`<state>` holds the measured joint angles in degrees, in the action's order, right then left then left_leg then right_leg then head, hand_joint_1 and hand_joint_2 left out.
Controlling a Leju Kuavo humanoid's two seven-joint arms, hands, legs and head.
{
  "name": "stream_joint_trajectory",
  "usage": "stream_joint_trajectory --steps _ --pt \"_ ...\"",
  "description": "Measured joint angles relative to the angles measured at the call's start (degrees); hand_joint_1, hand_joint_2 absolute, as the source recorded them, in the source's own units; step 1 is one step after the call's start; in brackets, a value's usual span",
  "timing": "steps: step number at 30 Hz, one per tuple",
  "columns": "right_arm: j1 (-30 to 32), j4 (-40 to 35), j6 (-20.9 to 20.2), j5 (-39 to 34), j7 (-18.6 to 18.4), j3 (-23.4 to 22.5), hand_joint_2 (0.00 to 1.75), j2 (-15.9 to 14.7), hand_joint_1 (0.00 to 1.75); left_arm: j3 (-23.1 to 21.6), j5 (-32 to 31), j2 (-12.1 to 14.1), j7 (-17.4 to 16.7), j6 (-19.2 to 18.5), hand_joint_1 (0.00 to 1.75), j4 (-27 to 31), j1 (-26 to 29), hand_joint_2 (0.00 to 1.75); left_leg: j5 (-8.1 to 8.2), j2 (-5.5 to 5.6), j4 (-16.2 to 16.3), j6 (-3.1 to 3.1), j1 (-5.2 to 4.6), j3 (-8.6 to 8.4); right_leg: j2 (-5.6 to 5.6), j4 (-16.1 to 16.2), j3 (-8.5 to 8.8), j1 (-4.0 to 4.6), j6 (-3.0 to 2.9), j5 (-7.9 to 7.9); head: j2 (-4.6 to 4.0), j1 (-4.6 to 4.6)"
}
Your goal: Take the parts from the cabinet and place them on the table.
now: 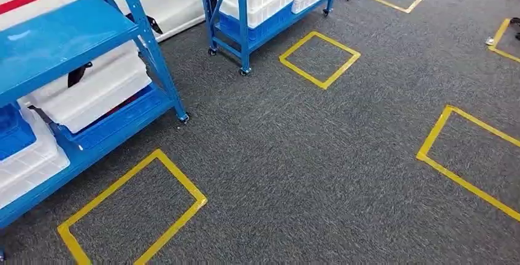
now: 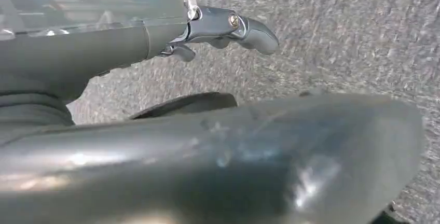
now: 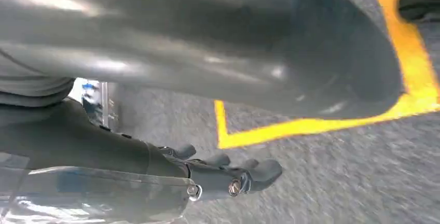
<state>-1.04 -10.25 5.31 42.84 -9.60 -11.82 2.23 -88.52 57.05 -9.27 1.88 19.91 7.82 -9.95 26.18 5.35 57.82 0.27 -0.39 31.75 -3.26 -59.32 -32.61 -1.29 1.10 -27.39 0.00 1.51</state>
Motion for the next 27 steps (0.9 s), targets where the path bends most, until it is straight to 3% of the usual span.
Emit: stream_joint_trajectory --steps 2,3,4,5,7,8,9,11,12,13,14,17,18,19,20,21,22,23,24,25,27 --pt "-0.20 0.00 0.00 0.00 0.00 0.02 0.00 0.00 0.00 0.02 0.02 0.00 0.00 0.02 0.00 0.00 0.05 0.00 -0.14 0.90 -0.29 -0.73 0.17 0.24 0.90 0.19 0.22 0.03 -0.66 0.07 0.00 0.00" --pt "-0.22 0.00 0.00 0.00 0.02 0.02 0.00 0.09 0.00 0.02 0.02 0.04 0.00 0.02 0.00 0.00 0.06 0.00 0.27 0.38 0.24 -0.95 0.15 0.25 1.76 0.71 0.34 -0.34 -1.15 0.36 0.00 0.00" --pt "-0.12 0.00 -0.02 0.00 0.02 0.02 0.00 0.09 0.00 0.02 0.02 0.02 0.00 0.02 0.00 0.00 0.05 0.00 1.70 -2.36 2.01 -1.22 0.11 0.94 2.30 0.85 0.44 -0.23 -1.63 0.32 0.00 0.13" --pt "0.04 0.00 0.00 0.00 0.02 0.02 0.00 0.09 0.00 0.02 0.02 0.02 0.00 0.02 0.00 0.00 -0.09 0.00 4.17 -3.96 5.77 -1.58 0.23 2.76 3.03 0.86 0.43 -0.12 -1.93 0.26 0.00 0.33" --pt "0.30 0.00 0.00 0.00 0.02 0.02 0.00 0.07 0.00 0.02 0.02 0.04 0.00 0.02 0.00 0.00 -0.14 0.00 8.63 -4.62 15.33 -2.12 0.58 7.23 4.52 0.82 0.33 0.16 -2.07 0.17 0.00 0.30" --pt "0.30 0.00 0.00 0.00 0.02 0.02 0.00 0.02 0.00 0.02 0.02 0.04 0.00 0.02 0.00 0.00 -0.01 0.00 9.33 -4.71 18.28 -2.28 0.67 8.60 5.18 0.77 0.29 0.23 -2.08 0.15 0.00 0.29" --pt "0.28 0.00 0.00 0.00 0.02 0.02 0.00 0.02 0.00 0.02 0.02 0.04 0.00 0.02 0.00 0.00 0.14 0.00 8.58 -4.82 18.34 -2.34 0.71 8.58 5.78 0.74 0.32 0.25 -2.06 0.10 0.00 0.28" --pt "0.11 0.00 0.00 0.00 0.02 0.02 0.00 0.02 0.00 0.02 0.02 0.07 0.00 0.02 0.00 0.00 0.21 0.00 4.01 -5.33 10.46 -2.19 0.72 4.46 6.92 0.70 0.56 0.27 -1.90 -0.05 0.00 0.31" --pt "0.05 0.00 0.00 0.00 0.02 0.02 0.00 0.04 0.00 0.00 0.02 0.09 0.00 0.02 0.00 0.00 0.15 0.00 1.57 -6.51 4.71 -1.90 0.63 1.36 7.47 0.70 0.79 0.28 -1.70 -0.17 0.00 0.31" --pt "0.06 0.00 -0.02 0.00 0.07 0.02 0.00 0.04 0.00 0.00 -0.02 0.09 0.00 0.02 0.00 0.00 0.03 0.00 0.81 -9.04 0.67 -1.44 0.43 -0.79 7.91 0.70 0.99 0.42 -1.54 -0.27 0.00 0.31" --pt "0.09 0.00 0.00 -0.08 0.13 0.02 0.00 0.04 0.00 0.02 -0.72 0.09 0.02 0.02 0.00 0.00 -0.10 0.00 0.97 -9.17 -0.01 -1.05 0.07 -0.72 8.34 0.46 1.04 0.76 -1.09 -0.50 0.00 0.20" --pt "-0.14 -0.02 0.64 -2.30 1.31 -0.35 0.00 0.04 0.00 0.02 -6.11 1.25 2.59 -1.31 0.00 0.00 1.54 0.00 0.96 -7.62 -0.11 -0.27 -0.05 -0.50 9.40 0.91 1.59 0.56 -0.20 -0.46 0.00 0.24" --pt "-0.05 -0.05 1.07 -2.88 1.90 -0.70 0.00 0.07 0.00 0.00 -8.38 2.15 4.45 -2.44 0.00 -0.02 2.45 0.00 0.39 -7.07 -0.86 0.31 0.33 -1.16 9.09 0.76 1.75 0.55 0.31 -0.74 0.00 0.22" --pt "0.14 -0.04 1.27 -3.19 2.08 -1.05 0.00 0.04 0.00 0.00 -9.75 2.98 6.15 -3.46 0.00 -0.02 3.30 0.00 0.16 -6.76 -1.17 0.52 0.50 -1.40 6.57 -0.23 1.49 0.29 0.54 -1.67 0.00 0.17" --pt "0.36 -0.04 1.38 -3.26 2.43 -1.31 0.00 0.07 0.00 0.00 -10.34 4.07 7.50 -4.20 0.00 -0.02 4.12 0.00 0.04 -6.37 -1.17 0.81 0.58 -1.30 4.61 -3.09 0.08 0.30 0.59 -3.88 0.00 0.15" --pt "0.64 -0.02 1.38 -3.30 2.49 -1.51 0.00 0.13 0.00 0.00 -10.71 4.61 8.09 -4.61 0.00 -0.07 4.68 0.00 -0.04 -5.88 -1.16 0.96 0.56 -1.13 3.83 -7.64 -2.15 0.23 0.69 -6.49 0.00 0.15" --pt "0.88 -0.02 1.38 -3.36 2.49 -1.72 0.00 0.13 0.00 0.00 -10.82 5.20 8.11 -4.74 0.00 -0.20 4.97 0.00 -0.06 -5.29 -1.15 1.03 0.47 -0.99 3.66 -12.58 -4.56 0.13 0.82 -8.56 0.00 0.17" --pt "1.03 -0.02 1.38 -3.39 2.38 -1.95 0.00 0.13 0.00 0.00 -10.82 5.60 7.96 -4.81 0.00 -0.24 5.13 0.00 -0.07 -4.52 -1.09 1.03 0.37 -0.91 3.61 -16.12 -6.40 0.10 0.91 -9.48 0.00 0.18" --pt "1.09 0.00 1.36 -3.41 2.27 -2.08 0.00 0.13 0.00 0.00 -10.78 5.79 7.67 -4.76 0.00 -0.24 5.21 0.00 -0.07 -3.75 -1.06 1.03 0.37 -0.95 3.59 -17.12 -7.02 0.07 0.96 -8.90 0.00 0.17" --pt "1.14 0.00 1.29 -3.43 2.05 -2.19 0.00 0.13 0.00 0.00 -10.69 6.01 7.23 -4.74 0.00 -0.26 5.30 0.00 -0.05 -2.93 -0.99 1.01 0.39 -1.07 3.53 -15.29 -6.32 0.03 0.92 -6.95 0.00 0.15" --pt "1.13 0.00 1.05 -3.39 1.92 -2.53 0.00 0.13 0.00 0.19 -8.57 6.05 7.08 -3.85 0.00 -0.24 5.45 0.00 0.20 -1.38 -0.71 0.63 0.53 -1.33 2.68 -5.66 -1.98 -0.12 0.73 -1.21 0.00 0.15"
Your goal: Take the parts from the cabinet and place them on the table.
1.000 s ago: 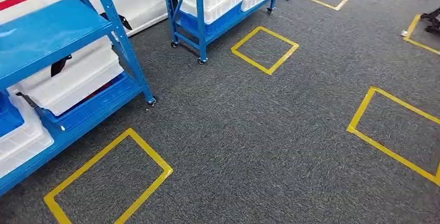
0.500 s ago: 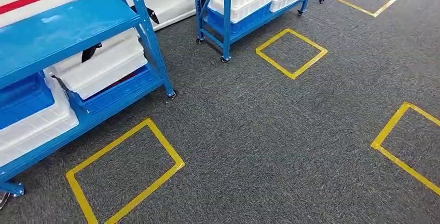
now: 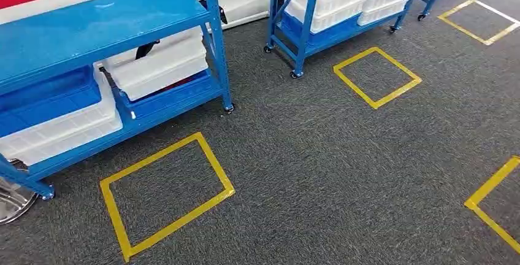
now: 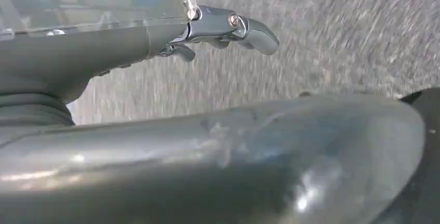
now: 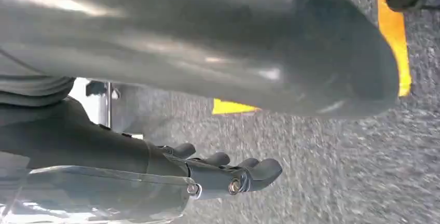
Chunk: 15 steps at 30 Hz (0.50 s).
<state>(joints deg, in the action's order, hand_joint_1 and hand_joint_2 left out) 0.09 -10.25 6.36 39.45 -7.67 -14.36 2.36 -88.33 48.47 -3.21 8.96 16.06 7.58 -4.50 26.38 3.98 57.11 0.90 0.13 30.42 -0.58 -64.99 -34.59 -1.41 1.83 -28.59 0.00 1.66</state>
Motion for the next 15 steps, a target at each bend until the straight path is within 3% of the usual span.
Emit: stream_joint_trajectory --steps 1,2,5,6,7,8,9,11,12,13,15 --pt "0.07 0.00 -0.11 0.05 0.00 -0.18 0.00 0.00 0.00 0.33 0.80 0.00 0.02 0.35 0.00 0.00 0.07 0.00 0.19 0.58 0.20 -0.30 0.04 0.12 -2.19 4.78 2.03 -0.19 -0.17 1.74 0.00 -0.02" --pt "0.08 0.04 -0.16 0.09 0.00 -0.35 0.00 0.02 0.00 0.64 1.27 0.02 0.04 0.59 0.00 -0.02 0.00 0.00 0.47 1.01 0.73 -0.75 -0.34 0.45 -3.66 5.92 2.43 -0.09 -0.27 0.94 0.00 0.00" --pt "-0.19 0.02 -0.15 0.37 0.24 -0.44 0.00 0.11 0.00 1.36 1.95 0.33 0.04 0.75 0.00 -0.02 0.28 0.00 0.25 2.41 0.29 -1.72 0.00 0.83 -2.05 5.82 2.44 0.20 -1.09 0.98 0.00 0.07" --pt "-0.34 0.02 -0.15 0.46 0.31 -0.46 0.00 0.13 0.00 1.53 2.02 0.44 0.02 0.75 0.00 -0.02 0.38 0.00 0.37 2.86 0.43 -2.09 0.01 0.85 -1.39 6.22 2.56 -0.10 -1.56 1.19 0.00 0.04" --pt "-0.36 0.02 -0.15 0.48 0.42 -0.46 0.00 0.35 0.00 1.66 2.21 0.55 0.11 0.77 0.00 -0.02 0.46 0.00 1.11 0.49 1.56 -2.25 0.08 1.00 -0.59 6.51 2.76 -0.15 -2.01 1.31 0.00 0.07" --pt "-0.16 0.02 -0.11 0.46 0.46 -0.52 0.00 0.35 0.00 1.77 2.70 0.57 0.28 0.75 0.00 -0.02 0.43 0.00 3.01 -1.93 4.14 -2.47 -0.07 2.35 -0.07 6.57 2.82 -0.11 -2.49 1.20 0.00 0.26" --pt "0.00 0.02 -0.07 0.44 0.50 -0.61 0.00 0.35 0.00 1.97 3.13 0.57 0.59 0.75 0.00 -0.02 0.35 0.00 5.37 -2.83 8.29 -2.74 0.04 4.41 0.65 6.54 2.79 0.02 -2.70 1.12 0.00 0.26" --pt "0.23 0.02 -0.13 0.44 0.55 -0.81 0.00 0.35 0.00 2.67 4.05 0.61 1.55 0.66 0.00 -0.02 0.38 0.00 9.00 -3.25 17.21 -3.16 0.35 8.84 2.07 6.50 2.76 0.25 -2.89 0.98 0.00 0.22" --pt "0.21 0.02 -0.20 0.50 0.59 -0.88 0.00 0.37 0.00 3.06 4.61 0.61 2.31 0.62 0.00 -0.02 0.55 0.00 8.97 -3.32 19.07 -3.30 0.44 9.80 2.69 6.46 2.79 0.28 -2.87 0.90 0.00 0.24" --pt "0.17 0.02 -0.24 0.57 0.66 -0.94 0.00 0.37 0.00 3.35 5.06 0.61 2.98 0.59 0.00 -0.02 0.71 0.00 7.49 -3.45 17.78 -3.34 0.50 9.21 3.24 6.43 2.88 0.28 -2.76 0.79 0.00 0.22" --pt "0.09 0.02 -0.26 0.88 0.90 -0.98 0.00 0.46 0.00 4.00 5.95 0.61 4.22 0.77 0.00 -0.02 0.79 0.00 2.53 -4.31 8.86 -3.17 0.50 4.65 4.32 6.35 3.29 0.25 -2.53 0.48 0.00 0.24"
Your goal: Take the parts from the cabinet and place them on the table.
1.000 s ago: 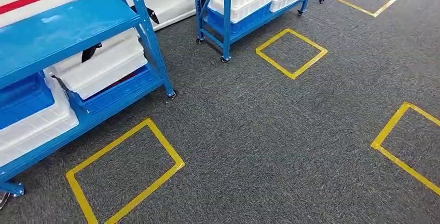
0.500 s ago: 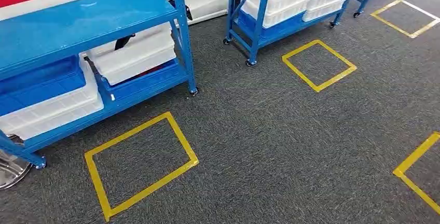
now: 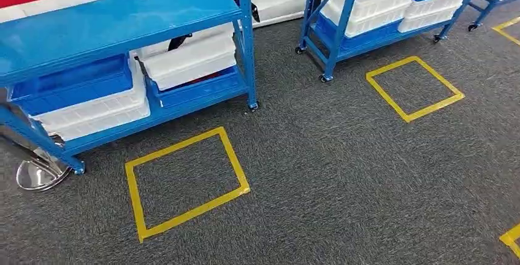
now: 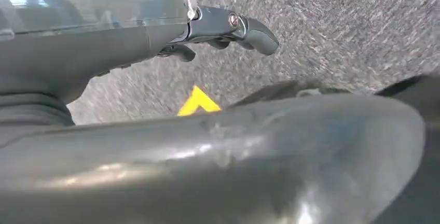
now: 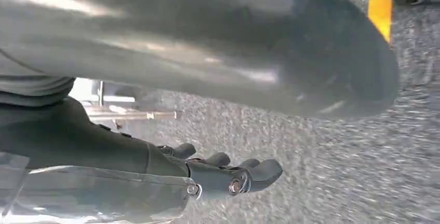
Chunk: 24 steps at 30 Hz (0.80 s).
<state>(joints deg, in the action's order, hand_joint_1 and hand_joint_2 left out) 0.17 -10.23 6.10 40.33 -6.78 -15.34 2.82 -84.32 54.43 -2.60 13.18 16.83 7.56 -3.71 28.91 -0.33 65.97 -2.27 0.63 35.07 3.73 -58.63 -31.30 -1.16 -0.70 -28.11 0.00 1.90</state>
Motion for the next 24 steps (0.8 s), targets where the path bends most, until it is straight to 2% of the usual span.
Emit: stream_joint_trajectory --steps 1,2,3,4,6,7,8,9,10,11,12,13,14,15,16,17,18,20,21,22,23,24 --pt "-0.02 0.00 0.00 0.26 0.07 -0.02 0.00 0.09 0.00 0.37 0.26 0.02 0.41 0.15 0.00 0.00 -0.07 0.00 -2.07 -1.43 -5.15 0.32 -0.06 -2.80 0.50 0.00 0.35 0.03 0.22 -0.18 0.00 0.00" --pt "0.01 0.00 0.00 0.42 0.11 -0.04 0.00 0.11 0.00 0.66 0.70 0.04 0.68 0.20 0.00 0.00 -0.25 0.00 -1.61 -3.70 -7.86 0.87 -0.40 -3.92 0.96 -0.07 0.56 0.36 0.57 -0.40 0.00 -0.02" --pt "0.01 0.00 0.00 0.63 0.15 -0.09 0.00 0.15 0.00 1.01 1.09 0.04 1.02 0.32 0.00 0.00 -0.40 0.00 -1.95 -2.75 -7.86 1.30 -0.61 -3.94 1.22 -0.09 0.58 0.43 0.98 -0.50 0.00 -0.11" --pt "-0.17 0.00 0.02 0.70 0.20 -0.13 0.00 0.15 0.00 1.40 1.46 0.04 1.18 0.46 0.00 0.00 -0.36 0.00 -1.93 -2.28 -7.80 1.46 -0.70 -3.63 1.61 -0.06 0.73 0.40 1.29 -0.52 0.00 -0.09" --pt "-0.65 -0.02 0.09 0.74 0.28 -0.24 0.00 0.17 0.00 2.05 2.16 0.07 1.55 0.52 0.00 0.00 -0.16 0.00 -2.11 -1.31 -8.22 2.18 -0.78 -3.66 2.56 0.40 1.35 0.48 1.98 -0.47 0.00 -0.07" --pt "-0.61 -0.04 0.11 0.76 0.33 -0.24 0.00 0.15 0.00 2.32 2.42 0.04 1.72 0.57 0.00 0.00 -0.17 0.00 -2.72 -0.86 -9.07 2.67 -0.08 -4.47 1.92 0.12 1.45 0.20 2.37 -0.93 0.00 -0.09" --pt "-0.49 -0.04 0.11 0.79 0.35 -0.33 0.00 0.13 0.00 2.56 2.73 0.07 2.10 0.70 0.00 0.00 -0.20 0.00 -2.95 -0.42 -9.39 2.98 -0.13 -4.63 -0.85 -1.41 0.92 0.08 2.60 -2.12 0.00 -0.20" --pt "-0.37 -0.04 0.11 0.83 0.35 -0.39 0.00 0.15 0.00 2.86 3.02 0.09 2.23 0.72 0.00 0.00 -0.29 0.00 -3.12 0.02 -9.37 3.23 -0.13 -4.47 -2.42 -4.75 -0.83 0.08 2.59 -4.33 0.00 -0.28" --pt "-0.32 -0.04 0.11 0.87 0.35 -0.42 0.00 0.20 0.00 3.23 3.19 0.09 2.47 0.72 0.00 0.00 -0.42 0.00 -3.19 0.64 -9.36 3.34 -0.20 -4.33 -3.20 -9.93 -3.43 0.01 2.70 -6.82 0.00 -0.29" --pt "-0.21 -0.02 0.11 0.90 0.35 -0.44 0.00 0.22 0.00 3.45 3.34 0.09 2.66 0.70 0.00 0.00 -0.45 0.00 -3.20 1.17 -9.36 3.37 -0.30 -4.31 -3.40 -13.71 -5.40 -0.01 2.79 -8.12 0.00 -0.31" --pt "-0.12 -0.02 0.11 0.92 0.35 -0.48 0.00 0.22 0.00 3.69 3.83 0.11 2.82 0.63 0.00 0.00 -0.42 0.00 -3.17 1.88 -9.32 3.39 -0.34 -4.32 -3.46 -15.77 -6.65 -0.04 2.91 -8.14 0.00 -0.31" --pt "-0.08 -0.02 0.11 0.94 0.35 -0.55 0.00 0.22 0.00 3.93 4.20 0.11 2.99 0.55 0.00 0.00 -0.34 0.00 -3.14 2.49 -9.29 3.39 -0.35 -4.38 -3.47 -15.18 -6.66 -0.08 2.95 -6.88 0.00 -0.31" --pt "-0.08 -0.02 0.09 1.00 0.35 -0.61 0.00 0.22 0.00 4.42 4.50 0.11 3.06 0.27 0.00 0.00 -0.31 0.00 -3.10 3.18 -9.24 3.34 -0.34 -4.43 -3.50 -12.76 -5.74 -0.13 2.89 -4.80 0.00 -0.31" --pt "-0.09 -0.02 0.04 1.20 0.35 -0.68 0.00 0.22 0.00 4.81 4.98 0.11 3.04 -0.39 0.00 0.00 -0.31 0.00 -3.07 3.90 -9.14 3.29 -0.31 -4.50 -3.69 -8.66 -4.00 -0.18 2.75 -2.21 0.00 -0.31" --pt "-0.08 -0.02 -0.04 1.44 0.35 -0.68 0.00 0.22 0.00 5.09 5.11 0.11 2.97 -1.16 0.00 0.00 -0.32 0.00 -2.95 4.60 -8.97 3.09 -0.27 -4.56 -4.58 -3.41 -1.64 -0.27 2.55 0.51 0.00 -0.31" --pt "-0.02 -0.02 -0.11 1.66 0.35 -0.70 0.00 0.20 0.00 5.20 5.31 0.11 2.86 -1.96 0.00 0.00 -0.30 0.00 -2.79 5.05 -8.81 2.77 -0.24 -4.33 -7.19 -0.43 -0.38 -0.39 2.20 0.64 0.00 -0.31" --pt "-0.04 0.00 -0.22 1.68 0.35 -0.70 0.00 0.20 0.00 5.29 5.53 0.11 2.75 -2.69 0.00 0.00 -0.36 0.00 -2.56 5.56 -8.27 2.31 -0.60 -4.06 -7.18 0.05 -0.42 -0.26 2.08 0.63 0.00 -0.26" --pt "-0.31 -0.02 -0.46 1.86 0.50 -0.70 0.00 0.22 0.00 5.79 6.10 0.11 2.69 -3.78 0.00 0.00 -0.27 0.00 -2.74 6.07 -8.56 1.69 -0.39 -3.63 -6.30 -0.18 -0.50 0.04 1.68 0.60 0.00 -0.26" --pt "-0.43 -0.02 -0.55 1.88 0.52 -0.70 0.00 0.22 0.00 6.01 6.16 0.11 2.66 -4.09 0.00 0.00 -0.14 0.00 -2.80 6.53 -8.72 1.28 -0.32 -3.66 -5.78 -0.07 -0.38 0.12 1.28 0.64 0.00 -0.28" --pt "-0.52 -0.02 -0.59 1.88 0.52 -0.70 0.00 0.31 0.00 6.12 6.16 0.24 2.64 -4.18 0.00 0.00 -0.13 0.00 -2.46 5.97 -8.23 1.05 -0.28 -3.70 -5.02 0.51 -0.20 -0.37 0.72 0.95 0.00 -0.24" --pt "-0.46 -0.02 -0.70 1.88 0.52 -0.70 0.00 0.31 0.00 6.16 6.16 0.24 2.62 -4.31 0.00 0.00 -0.08 0.00 -1.50 3.12 -6.93 0.78 -0.38 -3.20 -4.52 0.65 -0.02 -0.28 0.47 0.94 0.00 -0.17" --pt "-0.23 -0.02 -0.70 1.88 0.52 -0.70 0.00 0.31 0.00 6.25 6.16 0.24 2.62 -4.31 0.00 0.00 -0.21 0.00 0.88 1.58 -3.34 0.56 -0.32 -1.45 -3.79 0.64 0.01 -0.21 -0.07 0.81 0.00 0.00"
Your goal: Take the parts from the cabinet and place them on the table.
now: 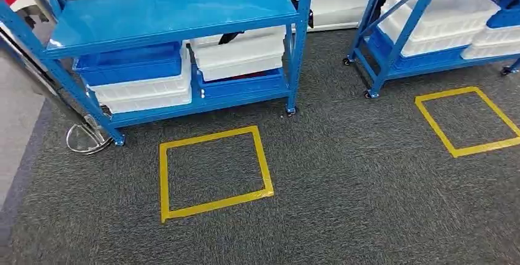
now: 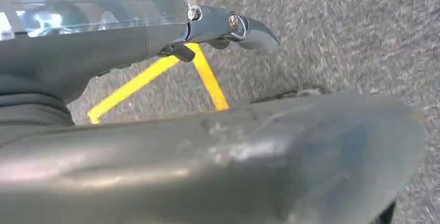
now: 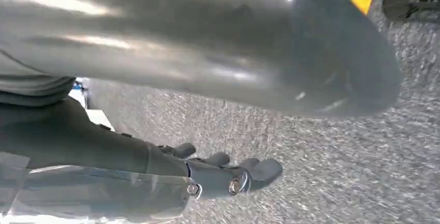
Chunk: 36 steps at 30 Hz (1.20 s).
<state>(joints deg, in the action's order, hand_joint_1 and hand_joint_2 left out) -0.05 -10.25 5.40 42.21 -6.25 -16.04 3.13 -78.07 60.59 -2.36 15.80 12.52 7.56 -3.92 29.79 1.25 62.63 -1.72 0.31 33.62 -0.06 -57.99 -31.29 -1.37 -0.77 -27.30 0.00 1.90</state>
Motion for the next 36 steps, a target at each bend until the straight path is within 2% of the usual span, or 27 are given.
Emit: stream_joint_trajectory --steps 2,3,4,5,6,7,8,9,10,15,17,18,20,21,22,23,25,26,27,29,30,31,32,33,34,35,36 --pt "0.24 0.00 0.00 0.00 0.00 0.00 0.00 -0.04 0.00 0.22 0.00 0.00 0.00 -0.09 0.00 0.00 -0.12 0.00 4.34 -0.48 9.22 -0.44 0.32 4.54 1.41 -0.05 0.02 0.35 -0.21 -0.15 0.00 -0.02" --pt "0.26 0.00 -0.02 0.00 0.00 0.00 0.00 -0.04 0.00 0.22 0.00 0.00 0.00 -0.13 0.00 0.00 -0.06 0.00 5.17 -0.56 12.39 -0.60 0.45 6.09 2.12 -0.10 0.00 0.44 -0.29 -0.22 0.00 -0.04" --pt "0.23 0.00 -0.02 0.00 0.00 0.00 0.00 -0.04 0.00 0.24 0.00 0.00 -0.02 -0.13 0.00 0.00 0.02 0.00 4.52 -0.70 12.90 -0.63 0.45 6.34 2.65 -0.15 0.04 0.49 -0.29 -0.31 0.00 -0.02" --pt "0.15 0.00 -0.02 0.00 0.00 0.00 0.00 -0.04 0.00 0.24 0.00 0.00 -0.02 -0.13 0.00 0.00 0.14 0.00 2.63 -0.86 10.51 -0.57 0.45 5.18 3.19 -0.22 0.15 0.51 -0.15 -0.44 0.00 -0.02" --pt "0.09 0.00 -0.02 0.00 0.00 0.00 0.00 -0.02 0.00 0.26 0.00 0.07 -0.02 -0.13 0.00 0.00 0.19 0.00 0.05 -1.22 5.98 -0.47 0.45 2.88 3.73 -0.31 0.32 0.50 -0.03 -0.58 0.00 -0.02" --pt "0.07 0.00 -0.02 0.00 0.00 0.00 0.00 0.02 0.00 0.31 0.00 0.11 0.00 -0.13 0.00 0.00 0.13 0.00 -2.46 -2.38 0.68 -0.22 0.38 0.08 4.27 -0.39 0.55 0.51 0.13 -0.77 0.00 -0.02" --pt "0.10 0.00 -0.02 0.00 0.00 0.00 0.00 0.02 0.00 0.33 0.00 0.13 0.00 -0.13 0.00 0.00 0.01 0.00 -3.46 -4.93 -3.34 0.27 0.19 -2.01 4.70 -0.45 0.74 0.63 0.40 -0.94 0.00 -0.02" --pt "0.14 0.00 -0.02 0.00 0.00 0.00 0.00 0.04 0.00 0.33 0.02 0.13 -0.02 -0.13 0.00 0.00 -0.22 0.00 -2.96 -5.49 -4.24 0.72 -0.42 -2.13 5.15 -0.71 0.80 0.99 0.86 -1.25 0.00 -0.02" --pt "0.10 0.00 -0.04 0.00 0.00 0.00 0.00 0.02 0.00 0.33 0.04 0.13 0.00 -0.13 0.00 0.00 -0.23 0.00 -3.15 -4.84 -4.27 1.07 -0.40 -1.96 5.39 -0.57 0.87 0.97 1.02 -1.22 0.00 -0.11" --pt "0.10 0.00 -0.04 0.00 0.00 0.00 0.00 0.02 0.00 0.33 0.04 0.13 0.00 -0.13 0.00 0.00 -0.24 0.00 -3.13 -4.71 -4.26 1.13 -0.42 -1.92 5.50 -0.57 0.88 0.96 1.09 -1.22 0.00 -0.18" --pt "-0.36 0.00 -0.07 0.00 0.02 0.00 0.00 0.02 0.00 0.33 0.04 0.15 0.00 -0.13 0.00 0.00 0.01 0.00 -3.20 -3.53 -4.36 1.81 -0.62 -1.73 6.62 -0.10 1.38 0.81 1.72 -1.10 0.00 -0.11" --pt "-0.17 -0.02 -0.11 0.09 0.02 0.00 0.00 -0.04 0.00 0.46 0.68 0.15 -0.55 -0.72 0.00 0.00 -0.11 0.00 -4.36 -1.54 -5.49 3.15 0.05 -2.18 0.85 -8.08 -2.08 0.50 2.61 -6.63 0.00 -0.26" --pt "0.02 0.00 -0.20 0.28 0.13 0.00 0.00 -0.04 0.00 0.85 1.20 0.13 -1.25 -1.36 0.00 0.00 -0.13 0.00 -4.40 -0.36 -5.46 3.27 -0.13 -2.02 0.38 -16.57 -6.37 0.49 2.76 -9.76 0.00 -0.24" --pt "0.05 0.00 -0.20 0.35 0.18 -0.04 0.00 -0.04 0.00 0.94 1.31 0.13 -1.53 -1.36 0.00 0.00 -0.04 0.00 -4.41 0.38 -5.43 3.26 -0.16 -2.06 0.35 -17.86 -7.24 0.48 2.78 -9.26 0.00 -0.26" --pt "0.05 0.00 -0.20 0.46 0.17 -0.09 0.00 -0.07 0.00 1.09 1.55 0.13 -1.71 -1.36 0.00 0.00 0.09 0.00 -4.40 1.09 -5.41 3.24 -0.16 -2.18 0.31 -16.22 -6.69 0.48 2.74 -7.36 0.00 -0.26" --pt "0.13 -0.02 -0.18 0.55 0.22 -0.11 0.00 -0.09 0.00 1.20 1.86 0.13 -1.73 -1.33 0.00 0.00 0.12 0.00 -4.38 1.64 -5.32 3.21 -0.14 -2.30 0.21 -12.52 -5.12 0.45 2.63 -4.71 0.00 -0.26" --pt "0.22 0.00 -0.04 0.68 0.31 -0.13 0.00 -0.11 0.00 1.29 2.07 0.13 -1.75 -1.27 0.00 0.00 0.07 0.00 -4.15 2.63 -4.99 2.87 -0.12 -2.32 -1.27 -2.52 -0.82 0.30 2.23 0.39 0.00 -0.26" --pt "0.23 0.02 -0.07 0.81 0.35 -0.15 0.00 -0.11 0.00 1.35 2.30 0.13 -1.84 -1.27 0.00 0.00 0.00 0.00 -3.91 2.90 -4.46 2.50 -0.60 -2.07 -2.43 -0.84 -0.44 0.48 2.08 -0.30 0.00 -0.24" --pt "-0.04 0.00 0.04 0.81 0.39 -0.15 0.00 -0.11 0.00 1.46 2.51 0.15 -2.14 -1.27 0.00 0.00 0.05 0.00 -3.83 3.19 -4.51 2.18 -0.54 -1.80 -1.99 -0.88 -0.68 0.44 1.88 -0.15 0.00 -0.15" --pt "-0.39 0.00 0.52 0.81 -0.15 -0.20 0.00 -0.09 0.00 1.75 3.53 0.15 -3.10 -1.96 0.00 0.00 0.11 0.00 -2.44 3.38 -4.90 1.34 -0.48 -1.62 -1.73 -0.73 -0.65 0.62 1.15 -1.57 0.00 -0.17" --pt "-0.51 -0.02 0.63 0.83 -0.48 -0.20 0.00 -0.04 0.00 2.03 4.18 0.15 -3.58 -2.60 0.00 0.00 0.04 0.00 -2.30 3.37 -4.80 1.09 -0.51 -1.89 -1.60 -0.41 -0.28 0.29 0.86 -1.70 0.00 -0.20" --pt "-0.41 -0.04 0.61 0.96 -0.78 -0.20 0.00 0.35 0.00 2.42 4.37 0.28 -3.96 -2.95 0.00 0.00 0.12 0.00 -2.35 2.52 -4.00 0.93 -0.35 -2.35 -1.35 0.00 0.56 0.03 0.41 -1.30 0.00 -0.15" --pt "0.08 -0.02 0.61 1.05 -0.96 -0.20 0.00 0.17 0.00 2.67 4.41 0.24 -4.13 -3.17 0.00 0.00 0.02 0.00 -1.23 0.84 -1.27 0.54 -0.39 -1.26 -0.94 -0.01 1.13 0.02 -0.07 -1.61 0.00 0.39" --pt "0.33 -0.02 0.61 1.12 -1.07 -0.20 0.00 0.17 0.00 2.73 4.48 0.22 -4.28 -3.19 0.00 0.00 -0.08 0.00 0.88 -0.10 3.17 0.17 -0.14 1.17 -0.43 -0.02 1.65 0.11 -0.19 -1.85 0.00 0.57" --pt "0.45 -0.02 0.61 1.20 -1.29 -0.20 0.00 0.17 0.00 2.78 4.66 0.22 -4.42 -3.19 0.00 0.00 -0.10 0.00 2.80 -0.47 8.19 -0.15 0.08 4.18 -0.09 -0.04 2.12 0.17 -0.20 -2.28 0.00 0.48" --pt "0.54 -0.02 0.61 1.33 -1.46 -0.20 0.00 0.17 0.00 2.80 4.70 0.22 -4.59 -3.19 0.00 0.00 -0.05 0.00 3.88 -0.60 12.28 -0.38 0.16 6.86 0.08 -0.06 2.53 0.20 -0.14 -2.75 0.00 0.52" --pt "0.59 -0.02 0.59 1.38 -1.53 -0.22 0.00 0.17 0.00 2.82 4.70 0.13 -4.63 -3.19 0.00 0.00 0.08 0.00 3.76 -0.69 14.38 -0.49 0.24 8.70 0.20 -0.07 3.10 0.20 -0.06 -3.25 0.00 0.50"
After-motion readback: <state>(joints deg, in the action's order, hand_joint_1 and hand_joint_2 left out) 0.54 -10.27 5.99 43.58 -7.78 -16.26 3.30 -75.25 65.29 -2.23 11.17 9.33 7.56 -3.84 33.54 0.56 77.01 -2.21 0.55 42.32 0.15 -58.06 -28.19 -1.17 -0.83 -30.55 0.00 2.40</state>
